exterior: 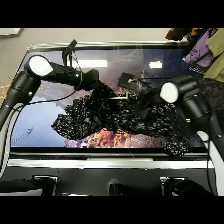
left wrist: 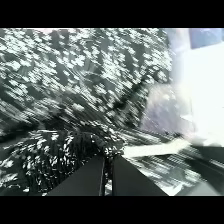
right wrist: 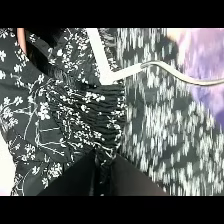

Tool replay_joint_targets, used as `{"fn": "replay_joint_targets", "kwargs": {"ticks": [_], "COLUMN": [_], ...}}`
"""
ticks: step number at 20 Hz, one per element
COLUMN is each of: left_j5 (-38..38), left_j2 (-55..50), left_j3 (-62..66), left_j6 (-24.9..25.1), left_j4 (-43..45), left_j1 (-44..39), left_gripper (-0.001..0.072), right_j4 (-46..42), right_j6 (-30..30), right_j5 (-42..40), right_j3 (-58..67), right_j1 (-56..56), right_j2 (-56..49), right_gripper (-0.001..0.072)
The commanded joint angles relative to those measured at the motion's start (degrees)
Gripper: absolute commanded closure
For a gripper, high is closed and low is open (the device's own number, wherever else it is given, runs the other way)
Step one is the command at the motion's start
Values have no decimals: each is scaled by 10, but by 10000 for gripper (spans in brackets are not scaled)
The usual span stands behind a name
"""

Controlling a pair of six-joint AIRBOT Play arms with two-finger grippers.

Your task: Fold the clothes and pants, and hang the long-sleeved shirts on hangers.

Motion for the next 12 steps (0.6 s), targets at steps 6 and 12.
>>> {"fn": "replay_joint_targets", "kwargs": {"ticks": [6,12], "left_j5": [-46,-60], "left_j2": [45,66], "left_j3": [-95,-49], "left_j6": [-6,81], "left_j4": [70,63], "left_j1": [-16,46], "left_gripper": [668,58], "right_j4": [-7,19], "right_j6": [53,-30], "right_j5": [-103,-26], "right_j3": [3,3], "right_j1": [41,30], "right_j2": [3,27], "right_gripper": [675,675]}}
